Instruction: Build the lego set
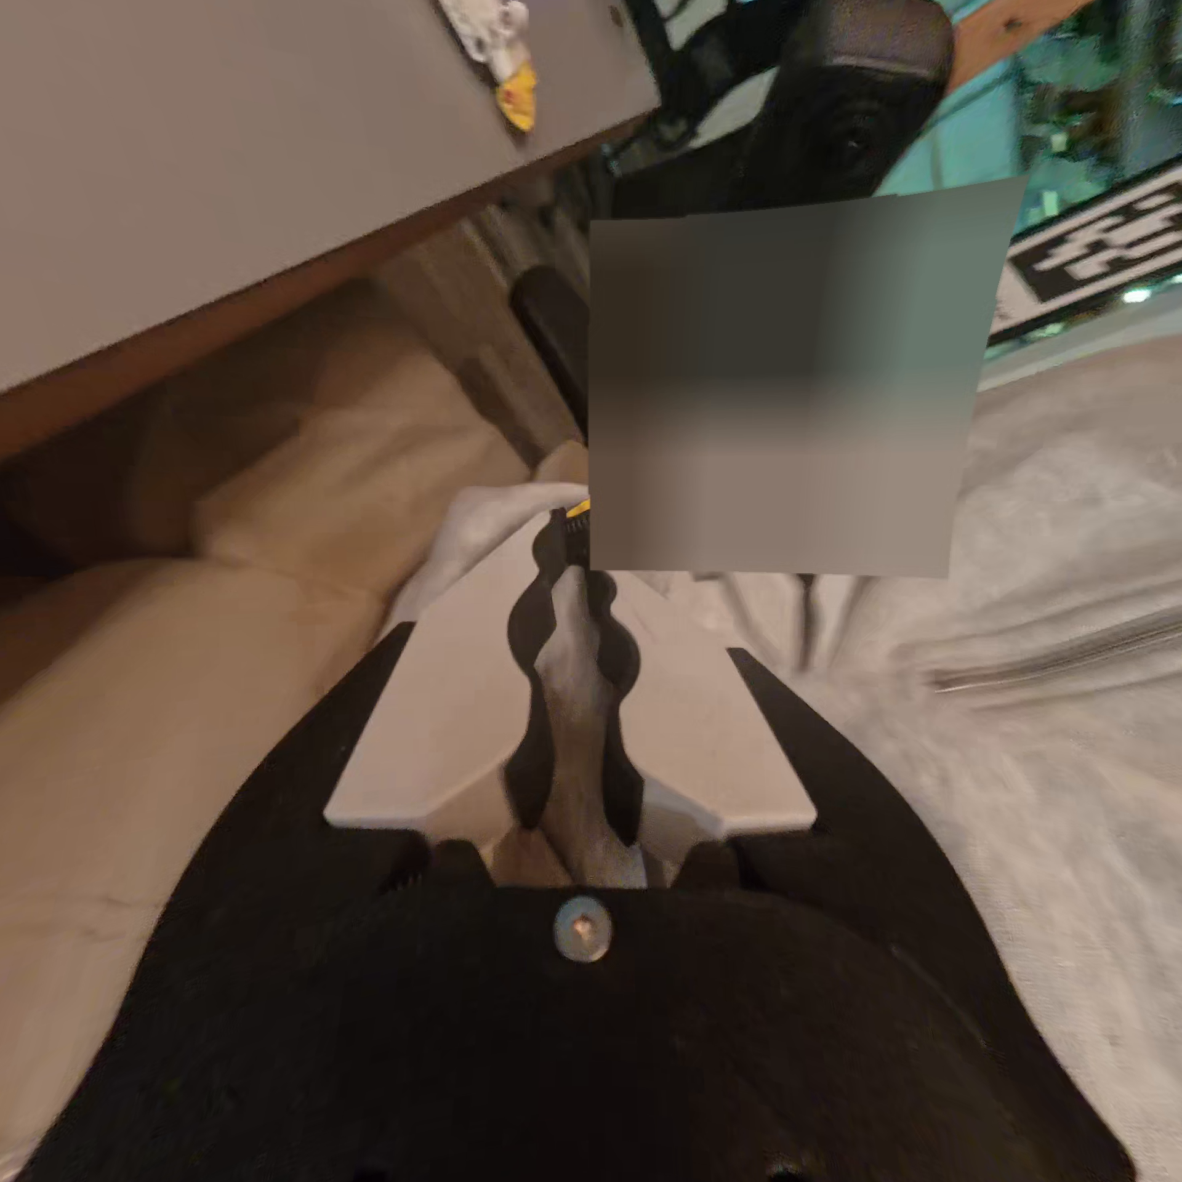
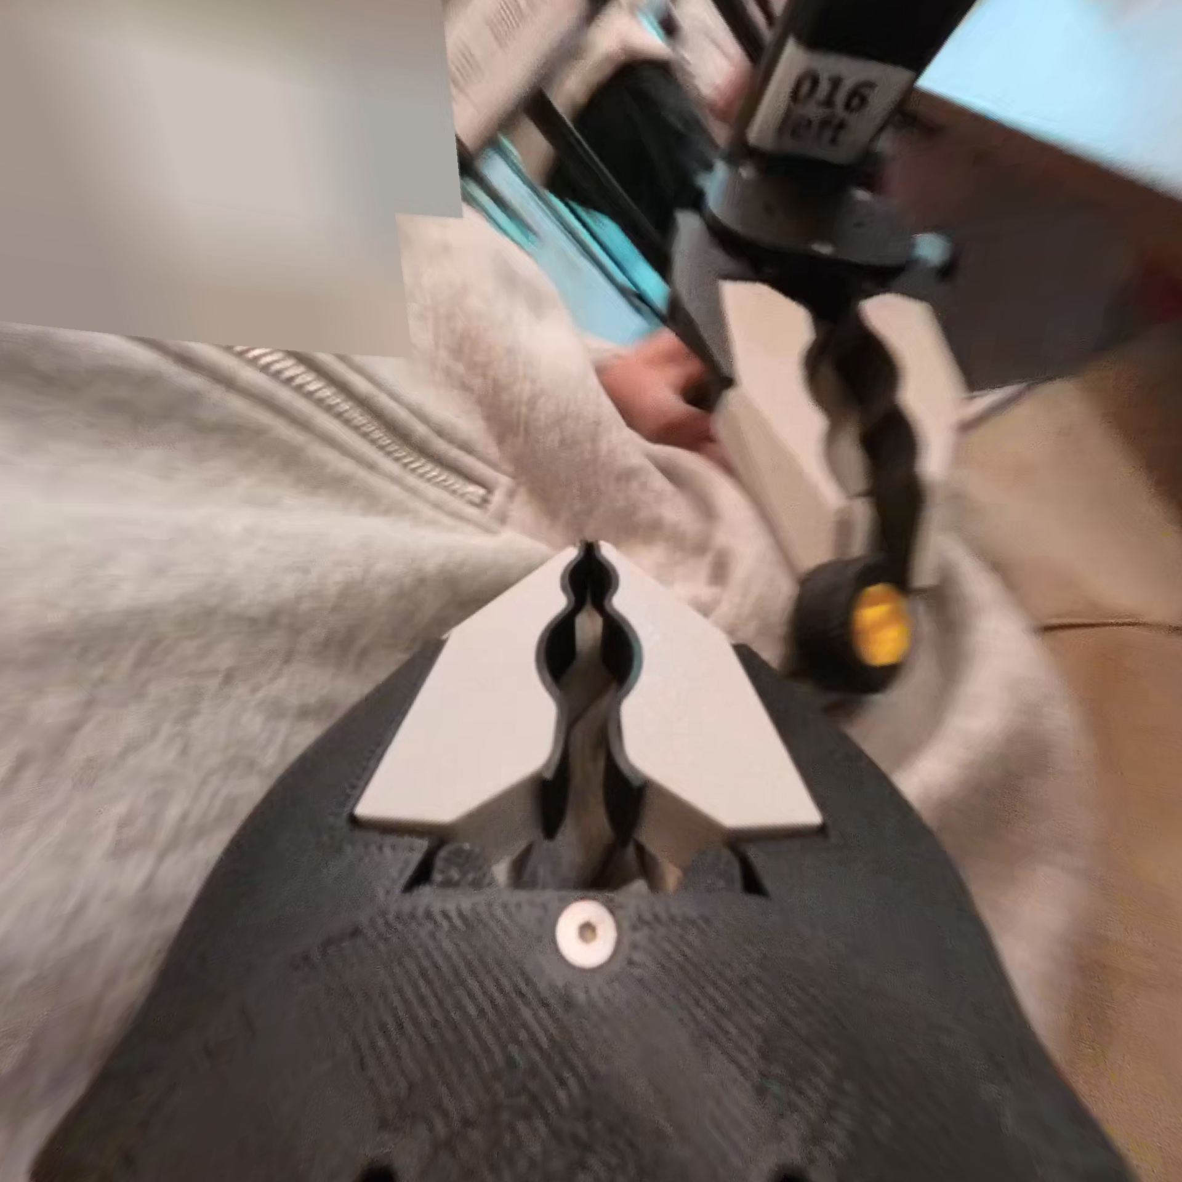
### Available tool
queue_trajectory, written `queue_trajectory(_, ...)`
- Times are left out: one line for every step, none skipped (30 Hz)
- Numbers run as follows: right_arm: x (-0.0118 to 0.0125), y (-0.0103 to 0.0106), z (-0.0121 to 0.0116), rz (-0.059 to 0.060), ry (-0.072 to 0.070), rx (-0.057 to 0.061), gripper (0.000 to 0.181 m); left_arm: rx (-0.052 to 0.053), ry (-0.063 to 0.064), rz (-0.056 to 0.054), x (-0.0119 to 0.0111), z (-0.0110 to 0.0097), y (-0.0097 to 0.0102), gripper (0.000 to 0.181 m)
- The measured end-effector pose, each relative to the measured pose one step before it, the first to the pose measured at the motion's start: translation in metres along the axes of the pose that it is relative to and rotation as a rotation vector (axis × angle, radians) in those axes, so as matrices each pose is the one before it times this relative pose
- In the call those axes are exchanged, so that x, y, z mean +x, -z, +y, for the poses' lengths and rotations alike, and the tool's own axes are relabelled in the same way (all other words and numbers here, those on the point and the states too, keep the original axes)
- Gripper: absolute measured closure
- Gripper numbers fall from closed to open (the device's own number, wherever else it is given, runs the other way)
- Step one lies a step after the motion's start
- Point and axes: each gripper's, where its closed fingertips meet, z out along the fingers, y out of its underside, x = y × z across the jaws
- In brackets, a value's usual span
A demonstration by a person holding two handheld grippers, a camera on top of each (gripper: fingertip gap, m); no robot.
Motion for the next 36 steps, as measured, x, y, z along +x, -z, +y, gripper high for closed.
queue_trajectory(0.01087,0.00299,-0.00374,0.1379,0.1179,-0.0211,0.181,-0.0246,0.0050,0.0289,0.00786,0.00024,0.00015,0.175)
queue_trajectory(0.00379,0.00892,-0.01198,0.0885,0.0968,0.0417,0.181,-0.0115,-0.0397,-0.0203,0.00364,0.00160,0.00035,0.175)
queue_trajectory(-0.00329,0.00643,-0.00913,0.0035,0.0240,0.0340,0.181,-0.0025,-0.0442,-0.0340,-0.00028,0.00176,0.00000,0.174)
queue_trajectory(-0.00421,0.00338,-0.00406,-0.0272,-0.0138,0.0111,0.181,0.0024,-0.0075,-0.0177,-0.00243,0.00013,0.00049,0.173)
queue_trajectory(0.00364,0.00312,-0.00056,0.0178,-0.0076,-0.0054,0.181,0.0167,0.0214,0.0188,-0.00039,-0.00326,0.00155,0.173)
queue_trajectory(0.01151,0.00433,0.00027,0.0696,0.0167,-0.0108,0.181,0.0330,0.0163,0.0359,0.00138,-0.00542,0.00195,0.173)
queue_trajectory(0.01472,0.00559,-0.00109,0.0908,0.0319,-0.0039,0.181,0.0277,0.0110,0.0241,0.00071,-0.00380,0.00172,0.172)
queue_trajectory(0.01331,0.00518,-0.00285,0.0782,0.0302,0.0056,0.180,0.0152,0.0033,0.0283,0.00296,-0.00185,0.00086,0.171)
queue_trajectory(0.00894,0.00315,-0.00317,0.0467,0.0192,0.0072,0.172,0.0155,-0.0111,0.0257,0.00441,-0.00220,0.00124,0.171)
queue_trajectory(0.00329,0.00112,-0.00288,0.0118,0.0138,0.0046,0.166,0.0168,-0.0230,-0.0020,0.00197,-0.00320,0.00211,0.171)
queue_trajectory(0.00000,-0.00030,-0.00267,-0.0039,0.0164,0.0041,0.163,0.0189,-0.0344,-0.0024,0.00263,-0.00442,0.00282,0.171)
queue_trajectory(-0.00034,-0.00146,-0.00214,-0.0014,0.0167,0.0053,0.161,0.0128,-0.0247,-0.0064,0.00148,-0.00402,0.00258,0.171)
queue_trajectory(-0.00105,-0.00249,-0.00128,-0.0081,0.0098,0.0058,0.158,0.0091,-0.0088,0.0012,0.00114,-0.00328,0.00203,0.171)
queue_trajectory(-0.00159,-0.00328,-0.00011,-0.0182,-0.0036,0.0024,0.155,0.0106,0.0034,0.0158,0.00191,-0.00272,0.00143,0.171)
queue_trajectory(-0.00074,-0.00369,0.00119,-0.0186,-0.0173,-0.0024,0.151,0.0145,0.0135,0.0243,0.00192,-0.00230,0.00119,0.170)
queue_trajectory(-0.00044,-0.00373,0.00197,-0.0198,-0.0229,-0.0069,0.147,0.0209,0.0231,0.0313,0.00205,-0.00275,0.00144,0.169)
queue_trajectory(-0.00062,-0.00325,0.00180,-0.0208,-0.0208,-0.0056,0.147,0.0251,0.0283,0.0325,0.00171,-0.00293,0.00148,0.168)
queue_trajectory(-0.00049,-0.00258,0.00103,-0.0161,-0.0166,-0.0018,0.150,0.0231,0.0266,0.0266,0.00098,-0.00269,0.00144,0.168)
queue_trajectory(0.00039,-0.00204,0.00030,-0.0066,-0.0127,0.0006,0.151,0.0142,0.0228,0.0156,-0.00040,-0.00143,0.00112,0.168)
queue_trajectory(0.00095,-0.00142,-0.00051,0.0002,-0.0081,0.0027,0.151,0.0070,0.0146,0.0079,-0.00107,-0.00067,0.00105,0.168)
queue_trajectory(0.00157,-0.00078,-0.00114,0.0058,-0.0032,0.0044,0.151,0.0092,0.0093,0.0062,-0.00099,-0.00125,0.00105,0.168)
queue_trajectory(0.00236,-0.00028,-0.00201,0.0115,0.0017,0.0073,0.149,0.0119,0.0091,0.0069,-0.00086,-0.00202,0.00121,0.168)
queue_trajectory(0.00331,-0.00012,-0.00237,0.0172,0.0059,0.0073,0.147,0.0132,0.0116,0.0075,-0.00104,-0.00283,0.00122,0.168)
queue_trajectory(0.00432,0.00010,-0.00259,0.0245,0.0124,0.0057,0.145,0.0156,0.0132,0.0035,-0.00206,-0.00330,0.00124,0.168)
queue_trajectory(0.00565,0.00028,-0.00297,0.0347,0.0223,0.0065,0.143,0.0144,0.0182,-0.0021,-0.00334,-0.00350,0.00129,0.168)
queue_trajectory(0.00560,-0.00019,-0.00297,0.0378,0.0367,0.0035,0.141,0.0124,0.0262,-0.0089,-0.00487,-0.00315,0.00131,0.168)
queue_trajectory(0.00426,-0.00090,-0.00181,0.0326,0.0476,-0.0060,0.141,0.0135,0.0319,-0.0088,-0.00519,-0.00300,0.00152,0.167)
queue_trajectory(0.00349,-0.00175,-0.00084,0.0299,0.0505,-0.0145,0.140,0.0165,0.0307,0.0028,-0.00319,-0.00304,0.00162,0.168)
queue_trajectory(0.00296,-0.00224,-0.00034,0.0277,0.0489,-0.0163,0.139,0.0117,0.0274,0.0100,-0.00183,-0.00192,0.00126,0.167)
queue_trajectory(0.00160,-0.00281,0.00037,0.0175,0.0445,-0.0183,0.139,0.0071,0.0240,0.0093,-0.00144,-0.00118,0.00110,0.167)
queue_trajectory(-0.00019,-0.00311,0.00109,0.0045,0.0381,-0.0223,0.140,0.0083,0.0194,0.0056,-0.00153,-0.00116,0.00093,0.167)
queue_trajectory(-0.00003,-0.00306,0.00050,0.0058,0.0334,-0.0159,0.142,0.0060,0.0129,0.0007,-0.00182,-0.00083,0.00080,0.167)
queue_trajectory(-0.00023,-0.00281,-0.00030,0.0048,0.0316,-0.0070,0.143,0.0027,0.0092,0.0011,-0.00129,-0.00029,0.00065,0.167)
queue_trajectory(-0.00137,-0.00275,-0.00017,-0.0020,0.0279,-0.0061,0.145,0.0050,0.0094,0.0099,0.00012,-0.00047,0.00052,0.166)
queue_trajectory(-0.00124,-0.00244,0.00017,-0.0018,0.0229,-0.0082,0.149,0.0072,0.0113,0.0161,0.00134,-0.00058,0.00062,0.166)
queue_trajectory(-0.00062,-0.00183,0.00015,0.0028,0.0198,-0.0068,0.151,0.0067,0.0113,0.0095,0.00042,-0.00053,0.00067,0.165)
